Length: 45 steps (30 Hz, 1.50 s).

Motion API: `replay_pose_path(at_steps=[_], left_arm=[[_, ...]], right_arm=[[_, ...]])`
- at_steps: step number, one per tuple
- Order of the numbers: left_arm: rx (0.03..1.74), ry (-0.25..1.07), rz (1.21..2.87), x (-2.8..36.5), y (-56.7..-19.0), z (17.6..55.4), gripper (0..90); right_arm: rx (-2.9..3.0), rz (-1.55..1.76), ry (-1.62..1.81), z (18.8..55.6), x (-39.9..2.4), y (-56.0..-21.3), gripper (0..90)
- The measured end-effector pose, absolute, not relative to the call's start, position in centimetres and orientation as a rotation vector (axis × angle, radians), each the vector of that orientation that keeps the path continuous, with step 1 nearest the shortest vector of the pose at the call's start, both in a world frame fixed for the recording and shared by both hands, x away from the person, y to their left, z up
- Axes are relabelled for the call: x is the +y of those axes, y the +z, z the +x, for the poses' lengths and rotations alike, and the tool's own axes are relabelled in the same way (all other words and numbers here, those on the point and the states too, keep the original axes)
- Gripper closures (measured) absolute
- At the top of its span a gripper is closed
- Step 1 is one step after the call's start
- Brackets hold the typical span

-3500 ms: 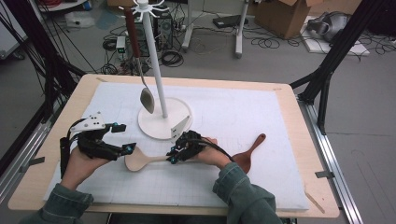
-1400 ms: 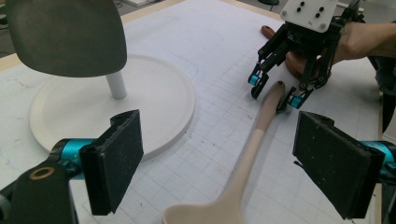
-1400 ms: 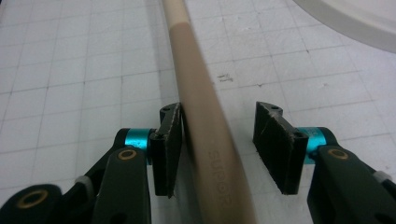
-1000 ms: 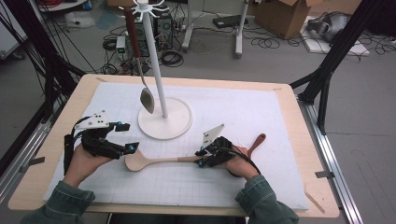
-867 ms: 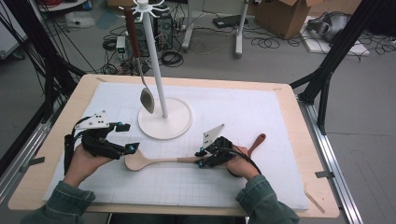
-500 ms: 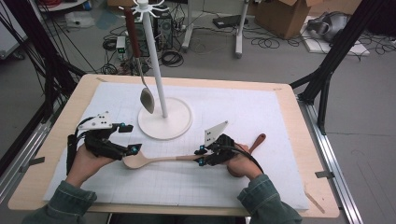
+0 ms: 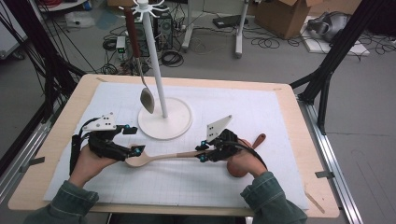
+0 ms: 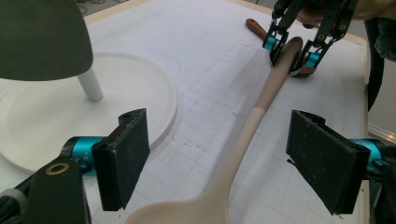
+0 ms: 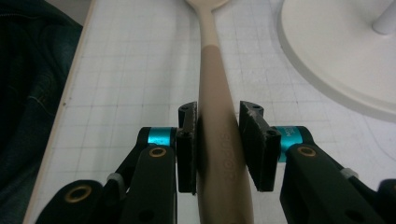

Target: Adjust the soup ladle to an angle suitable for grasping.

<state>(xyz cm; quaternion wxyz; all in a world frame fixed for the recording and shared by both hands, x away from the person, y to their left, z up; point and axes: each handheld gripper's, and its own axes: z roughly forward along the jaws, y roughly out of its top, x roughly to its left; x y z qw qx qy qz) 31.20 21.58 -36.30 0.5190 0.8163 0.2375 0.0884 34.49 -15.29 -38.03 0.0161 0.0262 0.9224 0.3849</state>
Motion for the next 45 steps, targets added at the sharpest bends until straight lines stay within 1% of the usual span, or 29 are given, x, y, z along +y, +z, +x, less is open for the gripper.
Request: replay_pose_path(at_steps=[10, 18, 24, 35, 45], left_arm=[[0.526, 0.164, 1.990, 20.3, -36.8, 31.7, 29.2], [0.503, 0.140, 2.002, 19.6, -37.1, 31.7, 36.4], [0.476, 0.097, 2.025, 18.3, -37.5, 31.9, 39.3], [0.445, 0.066, 2.044, 16.8, -37.8, 31.8, 44.7], [0.413, 0.015, 2.074, 15.4, -38.3, 31.9, 50.0]], right_arm=[[2.866, 0.037, 1.161, 34.3, -14.6, -35.9, 68.9], [2.873, 0.022, 1.150, 34.2, -14.5, -35.0, 68.9], [2.861, -0.003, 1.143, 33.9, -14.5, -34.1, 68.9], [2.836, -0.061, 1.119, 33.2, -13.6, -31.7, 68.9], [2.822, -0.105, 1.110, 32.8, -13.0, -30.8, 68.9]])
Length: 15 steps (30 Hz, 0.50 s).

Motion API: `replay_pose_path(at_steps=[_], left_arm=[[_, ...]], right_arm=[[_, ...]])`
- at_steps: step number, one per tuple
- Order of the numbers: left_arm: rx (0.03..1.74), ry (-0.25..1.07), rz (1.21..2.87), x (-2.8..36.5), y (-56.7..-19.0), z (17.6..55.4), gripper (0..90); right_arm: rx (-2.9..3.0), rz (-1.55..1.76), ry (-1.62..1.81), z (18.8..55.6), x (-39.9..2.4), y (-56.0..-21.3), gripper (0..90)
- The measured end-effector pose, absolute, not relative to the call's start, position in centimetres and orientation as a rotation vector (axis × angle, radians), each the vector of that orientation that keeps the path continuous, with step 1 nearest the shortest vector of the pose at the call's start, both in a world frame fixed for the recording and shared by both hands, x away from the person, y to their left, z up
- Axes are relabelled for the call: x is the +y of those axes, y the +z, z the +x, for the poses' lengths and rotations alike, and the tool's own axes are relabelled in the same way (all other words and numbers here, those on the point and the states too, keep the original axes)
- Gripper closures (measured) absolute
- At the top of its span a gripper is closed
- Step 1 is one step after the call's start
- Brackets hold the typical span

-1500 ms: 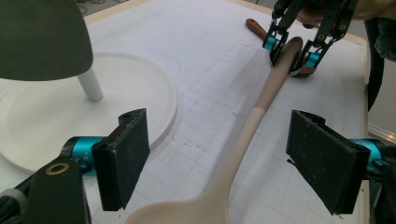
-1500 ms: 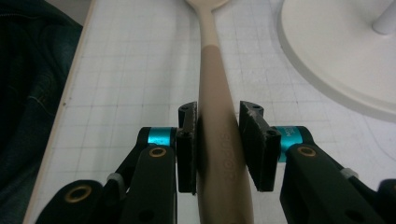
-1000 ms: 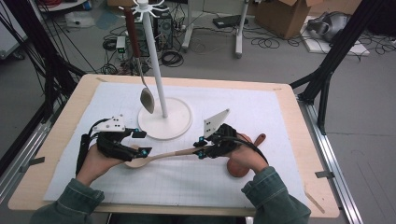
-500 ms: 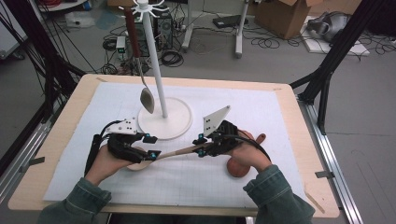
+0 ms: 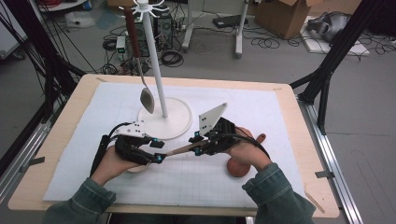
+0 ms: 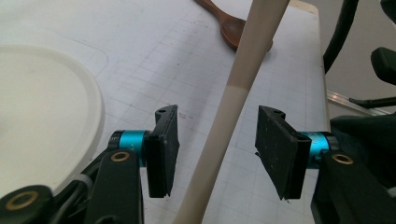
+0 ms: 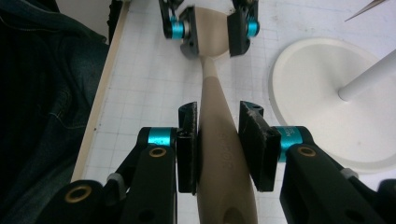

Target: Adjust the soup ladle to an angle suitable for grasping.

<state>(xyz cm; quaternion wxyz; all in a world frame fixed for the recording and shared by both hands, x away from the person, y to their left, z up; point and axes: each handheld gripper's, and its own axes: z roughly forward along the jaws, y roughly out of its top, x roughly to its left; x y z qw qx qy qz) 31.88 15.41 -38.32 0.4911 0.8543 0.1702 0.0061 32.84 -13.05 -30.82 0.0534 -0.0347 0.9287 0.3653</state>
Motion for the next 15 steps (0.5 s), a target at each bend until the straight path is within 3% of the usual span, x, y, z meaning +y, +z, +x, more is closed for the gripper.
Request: replay_pose_path(at_steps=[6, 11, 15], left_arm=[[0.397, 0.001, 2.104, 14.6, -38.7, 32.0, 57.1], [0.380, 0.011, 2.121, 14.2, -38.8, 31.9, 68.4], [0.359, 0.030, 2.129, 14.2, -38.7, 31.8, 69.9]], right_arm=[[2.819, -0.117, 1.108, 32.6, -12.6, -30.2, 68.9], [2.804, -0.129, 1.120, 32.4, -12.3, -29.8, 68.8], [2.814, -0.099, 1.132, 32.4, -12.4, -29.8, 68.7]])
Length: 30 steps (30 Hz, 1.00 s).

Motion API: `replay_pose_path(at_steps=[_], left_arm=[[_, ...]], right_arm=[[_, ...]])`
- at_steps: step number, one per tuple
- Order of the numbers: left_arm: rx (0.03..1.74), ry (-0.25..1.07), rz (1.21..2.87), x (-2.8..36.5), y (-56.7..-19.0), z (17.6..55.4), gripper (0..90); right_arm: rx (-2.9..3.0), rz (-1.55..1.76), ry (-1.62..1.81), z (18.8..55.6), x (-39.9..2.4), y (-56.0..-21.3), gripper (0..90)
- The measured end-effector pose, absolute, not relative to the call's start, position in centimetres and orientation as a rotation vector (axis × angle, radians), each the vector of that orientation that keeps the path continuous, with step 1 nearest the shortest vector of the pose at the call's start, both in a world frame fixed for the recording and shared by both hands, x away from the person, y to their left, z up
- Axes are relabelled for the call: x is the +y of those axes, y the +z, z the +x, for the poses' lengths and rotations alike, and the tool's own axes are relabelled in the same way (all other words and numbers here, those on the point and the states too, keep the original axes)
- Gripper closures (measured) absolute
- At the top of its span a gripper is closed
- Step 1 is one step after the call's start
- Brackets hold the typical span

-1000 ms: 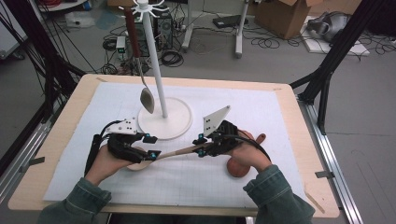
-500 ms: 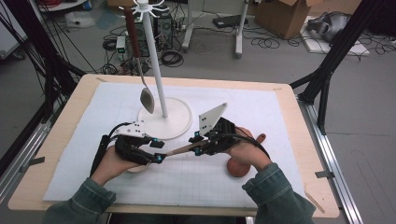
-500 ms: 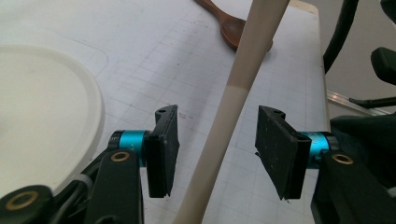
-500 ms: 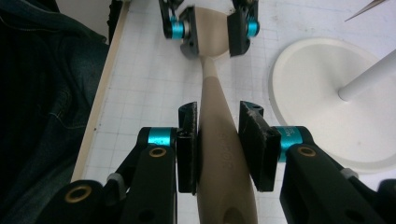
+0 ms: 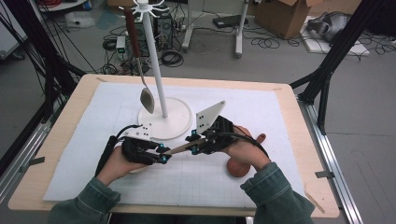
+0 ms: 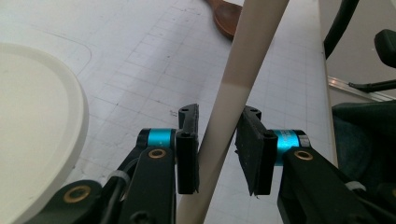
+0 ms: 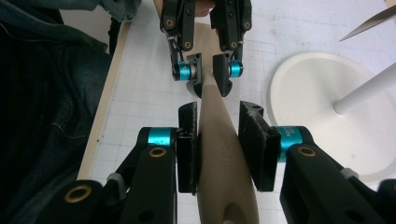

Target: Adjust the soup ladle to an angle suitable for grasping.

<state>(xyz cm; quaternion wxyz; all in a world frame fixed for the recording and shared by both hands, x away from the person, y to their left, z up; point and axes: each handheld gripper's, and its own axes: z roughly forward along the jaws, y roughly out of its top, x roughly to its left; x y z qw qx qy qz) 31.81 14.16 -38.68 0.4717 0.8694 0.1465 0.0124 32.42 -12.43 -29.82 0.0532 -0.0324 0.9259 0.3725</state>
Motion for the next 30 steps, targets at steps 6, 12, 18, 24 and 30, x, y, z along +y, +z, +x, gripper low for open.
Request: replay_pose_path(at_steps=[6, 12, 18, 24, 30], left_arm=[[0.339, 0.047, 2.143, 14.0, -38.6, 31.7, 72.4], [0.332, 0.040, 2.136, 14.0, -38.5, 31.6, 75.2], [0.335, 0.042, 2.127, 14.2, -38.2, 31.6, 77.3], [0.339, 0.034, 2.095, 14.5, -37.8, 31.5, 77.4], [0.331, 0.034, 2.076, 14.4, -37.2, 31.6, 77.4]], right_arm=[[2.783, -0.026, 1.187, 32.8, -13.1, -29.9, 65.5], [2.737, 0.107, 1.238, 33.1, -14.4, -29.8, 54.9], [2.692, 0.245, 1.315, 33.4, -15.5, -29.9, 47.5], [2.669, 0.344, 1.361, 33.7, -15.8, -30.0, 44.2], [2.683, 0.356, 1.412, 33.6, -15.1, -30.3, 45.1]])
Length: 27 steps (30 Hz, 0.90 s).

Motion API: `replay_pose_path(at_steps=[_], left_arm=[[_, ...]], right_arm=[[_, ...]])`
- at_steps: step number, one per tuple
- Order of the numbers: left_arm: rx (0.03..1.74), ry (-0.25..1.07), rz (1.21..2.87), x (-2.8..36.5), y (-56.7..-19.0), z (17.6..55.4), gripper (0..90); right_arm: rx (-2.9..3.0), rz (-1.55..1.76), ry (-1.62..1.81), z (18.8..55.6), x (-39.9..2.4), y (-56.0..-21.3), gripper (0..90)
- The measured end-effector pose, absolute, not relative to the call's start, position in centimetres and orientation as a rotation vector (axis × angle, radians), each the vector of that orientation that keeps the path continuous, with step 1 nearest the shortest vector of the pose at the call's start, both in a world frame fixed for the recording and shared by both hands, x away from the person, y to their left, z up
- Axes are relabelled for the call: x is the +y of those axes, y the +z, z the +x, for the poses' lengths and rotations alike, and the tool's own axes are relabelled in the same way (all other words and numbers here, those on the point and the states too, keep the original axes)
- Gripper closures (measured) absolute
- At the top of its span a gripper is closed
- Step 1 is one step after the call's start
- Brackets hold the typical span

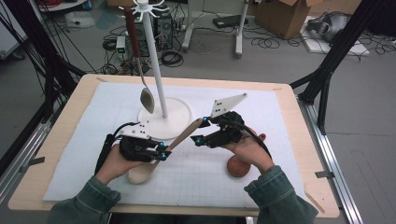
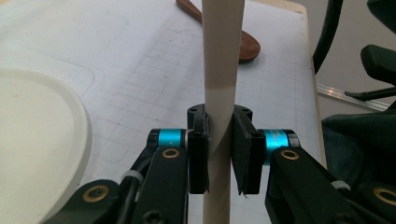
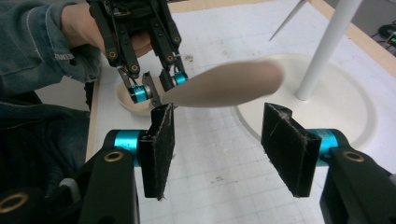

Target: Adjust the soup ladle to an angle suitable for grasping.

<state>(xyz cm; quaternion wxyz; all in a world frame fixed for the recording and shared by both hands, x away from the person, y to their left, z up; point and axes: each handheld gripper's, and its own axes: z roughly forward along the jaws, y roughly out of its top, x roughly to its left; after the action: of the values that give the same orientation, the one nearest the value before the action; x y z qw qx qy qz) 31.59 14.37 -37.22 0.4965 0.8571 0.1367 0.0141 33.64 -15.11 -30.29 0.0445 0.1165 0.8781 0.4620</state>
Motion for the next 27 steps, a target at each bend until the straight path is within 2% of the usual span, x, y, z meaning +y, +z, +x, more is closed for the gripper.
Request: replay_pose_path(at_steps=[11, 16, 27], left_arm=[[0.362, 0.057, 2.065, 13.9, -37.1, 31.8, 77.3], [0.366, 0.064, 2.066, 13.9, -37.1, 31.8, 77.1], [0.367, -0.027, 2.057, 14.5, -37.6, 32.1, 69.8]], right_arm=[[2.694, 0.422, 1.504, 33.6, -14.0, -30.5, 51.1], [2.693, 0.483, 1.549, 34.1, -13.8, -30.9, 57.1], [2.710, 0.452, 1.550, 34.2, -13.4, -31.0, 62.6]])
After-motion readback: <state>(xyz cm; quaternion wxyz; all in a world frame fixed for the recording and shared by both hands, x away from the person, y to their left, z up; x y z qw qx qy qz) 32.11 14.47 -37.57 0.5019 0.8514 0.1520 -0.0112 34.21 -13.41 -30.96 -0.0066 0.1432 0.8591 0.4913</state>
